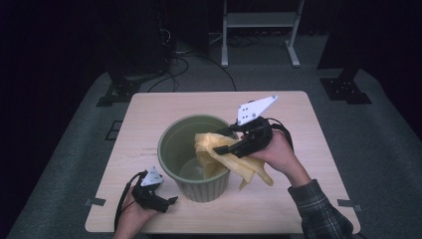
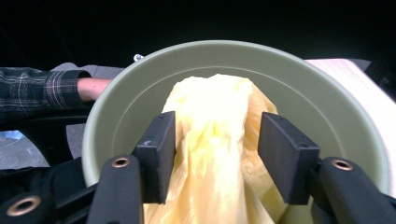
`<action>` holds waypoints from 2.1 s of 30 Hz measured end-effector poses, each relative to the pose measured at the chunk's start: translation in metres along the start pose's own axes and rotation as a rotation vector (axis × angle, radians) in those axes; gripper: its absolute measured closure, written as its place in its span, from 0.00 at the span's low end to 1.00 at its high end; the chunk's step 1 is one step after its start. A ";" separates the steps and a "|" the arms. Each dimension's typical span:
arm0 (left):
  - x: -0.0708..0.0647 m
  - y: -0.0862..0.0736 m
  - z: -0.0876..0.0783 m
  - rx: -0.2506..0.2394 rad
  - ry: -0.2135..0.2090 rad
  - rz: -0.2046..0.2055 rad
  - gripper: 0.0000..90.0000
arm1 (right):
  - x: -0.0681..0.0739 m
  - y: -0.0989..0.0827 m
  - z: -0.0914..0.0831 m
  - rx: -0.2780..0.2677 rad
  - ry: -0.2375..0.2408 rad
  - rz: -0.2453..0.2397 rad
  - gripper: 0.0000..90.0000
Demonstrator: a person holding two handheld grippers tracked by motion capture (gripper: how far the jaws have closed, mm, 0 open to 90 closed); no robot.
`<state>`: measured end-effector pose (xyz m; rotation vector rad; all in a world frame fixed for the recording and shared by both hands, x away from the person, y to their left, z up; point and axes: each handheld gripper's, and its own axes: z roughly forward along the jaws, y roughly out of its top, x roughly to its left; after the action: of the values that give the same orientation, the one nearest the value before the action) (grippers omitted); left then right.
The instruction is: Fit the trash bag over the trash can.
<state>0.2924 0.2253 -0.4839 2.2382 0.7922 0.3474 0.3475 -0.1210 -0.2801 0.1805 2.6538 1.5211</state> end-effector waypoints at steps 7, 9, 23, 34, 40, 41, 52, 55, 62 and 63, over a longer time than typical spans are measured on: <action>0.000 0.000 0.000 0.000 0.002 -0.002 0.00 | 0.010 -0.012 -0.029 -0.024 -0.055 0.002 0.44; 0.000 0.000 0.000 -0.001 0.002 -0.002 0.00 | 0.013 -0.020 -0.039 -0.041 -0.067 0.010 0.43; -0.001 0.000 0.000 0.001 0.005 -0.004 0.00 | 0.016 -0.075 -0.054 -0.086 -0.074 0.102 0.94; -0.001 0.000 0.000 -0.001 0.005 -0.005 0.00 | 0.009 -0.037 -0.040 -0.093 -0.055 0.042 0.98; -0.001 -0.001 -0.001 0.000 0.006 -0.004 0.00 | 0.000 -0.010 -0.018 -0.073 -0.030 0.005 0.98; -0.001 -0.001 -0.001 0.000 0.005 -0.004 0.00 | -0.001 -0.006 -0.013 -0.067 -0.020 -0.001 0.98; 0.000 -0.004 -0.008 -0.010 -0.011 0.014 0.00 | -0.006 0.006 0.038 0.057 0.042 -0.021 0.98; -0.001 -0.003 -0.015 -0.031 -0.014 0.028 0.00 | -0.006 0.005 0.042 0.079 0.045 -0.026 0.98; 0.000 0.003 -0.038 -0.124 -0.069 0.042 0.00 | -0.007 -0.002 0.046 0.078 0.052 -0.018 0.98; 0.000 0.005 -0.043 -0.136 -0.077 0.047 0.00 | -0.007 -0.003 0.047 0.075 0.054 -0.018 0.98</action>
<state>0.2751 0.2461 -0.4508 2.1324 0.6568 0.3262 0.3597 -0.0829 -0.3060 0.1206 2.7485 1.4431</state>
